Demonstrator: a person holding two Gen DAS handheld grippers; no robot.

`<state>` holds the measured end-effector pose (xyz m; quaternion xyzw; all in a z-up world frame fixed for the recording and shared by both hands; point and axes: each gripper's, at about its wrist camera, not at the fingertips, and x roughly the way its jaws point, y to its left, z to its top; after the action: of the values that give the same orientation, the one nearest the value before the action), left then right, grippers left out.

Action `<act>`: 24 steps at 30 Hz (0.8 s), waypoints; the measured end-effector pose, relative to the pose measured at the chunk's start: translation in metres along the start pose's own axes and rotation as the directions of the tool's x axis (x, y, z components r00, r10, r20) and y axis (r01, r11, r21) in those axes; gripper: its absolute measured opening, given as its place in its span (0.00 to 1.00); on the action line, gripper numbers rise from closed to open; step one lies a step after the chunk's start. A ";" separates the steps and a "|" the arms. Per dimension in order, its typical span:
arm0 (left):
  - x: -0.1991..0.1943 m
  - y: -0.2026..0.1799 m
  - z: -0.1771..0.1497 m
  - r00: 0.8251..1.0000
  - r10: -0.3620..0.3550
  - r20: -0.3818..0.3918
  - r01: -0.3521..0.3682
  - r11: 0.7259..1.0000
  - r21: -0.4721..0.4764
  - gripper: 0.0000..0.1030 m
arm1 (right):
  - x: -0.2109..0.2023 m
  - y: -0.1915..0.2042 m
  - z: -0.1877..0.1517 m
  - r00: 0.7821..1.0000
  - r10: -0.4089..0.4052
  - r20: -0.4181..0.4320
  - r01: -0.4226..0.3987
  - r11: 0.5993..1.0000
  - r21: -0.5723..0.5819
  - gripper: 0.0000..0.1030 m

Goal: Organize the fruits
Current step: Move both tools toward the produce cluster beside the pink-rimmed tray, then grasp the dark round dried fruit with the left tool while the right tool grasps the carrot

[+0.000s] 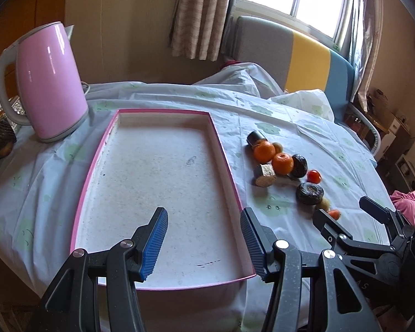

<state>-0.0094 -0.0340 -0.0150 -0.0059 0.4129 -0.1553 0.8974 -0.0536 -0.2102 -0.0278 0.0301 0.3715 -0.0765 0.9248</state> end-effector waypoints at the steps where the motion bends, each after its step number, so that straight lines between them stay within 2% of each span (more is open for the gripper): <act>1: 0.001 -0.001 0.000 1.000 -0.001 -0.006 0.001 1.000 0.006 0.54 | 0.000 -0.002 -0.001 1.000 0.000 -0.001 0.000 1.000 0.002 1.00; 4: 0.005 -0.004 0.000 0.999 -0.020 -0.030 0.021 1.000 0.015 0.54 | 0.002 -0.009 -0.003 1.000 0.006 -0.008 -0.006 1.000 0.020 1.00; 7: 0.010 -0.009 0.001 0.998 -0.019 -0.052 0.022 0.999 0.042 0.59 | 0.003 -0.020 -0.006 1.000 0.022 -0.018 -0.021 0.999 0.049 0.99; 10: 0.014 -0.018 0.002 0.998 -0.028 -0.064 0.033 0.996 0.081 0.59 | 0.006 -0.036 -0.010 0.999 0.026 -0.038 -0.023 0.996 0.087 0.84; 12: 0.017 -0.022 0.003 0.996 -0.048 -0.080 0.055 0.994 0.090 0.59 | 0.010 -0.051 -0.013 0.997 0.042 -0.066 -0.033 0.991 0.129 0.65; 15: 0.020 -0.028 0.004 0.993 -0.069 -0.097 0.078 0.992 0.098 0.59 | 0.021 -0.078 -0.020 0.989 0.093 -0.117 -0.066 0.974 0.215 0.52; 17: 0.023 -0.032 0.005 0.992 -0.077 -0.104 0.088 0.991 0.104 0.59 | 0.025 -0.093 -0.026 0.985 0.115 -0.130 -0.079 0.964 0.256 0.48; 24: 0.035 -0.050 0.009 0.989 -0.086 -0.123 0.105 0.983 0.154 0.59 | 0.034 -0.113 -0.030 0.978 0.146 -0.147 -0.099 0.953 0.288 0.48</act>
<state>0.0051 -0.0923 -0.0282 0.0553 0.4497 -0.2308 0.8611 -0.0682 -0.3224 -0.0727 0.1894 0.4305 -0.0674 0.8799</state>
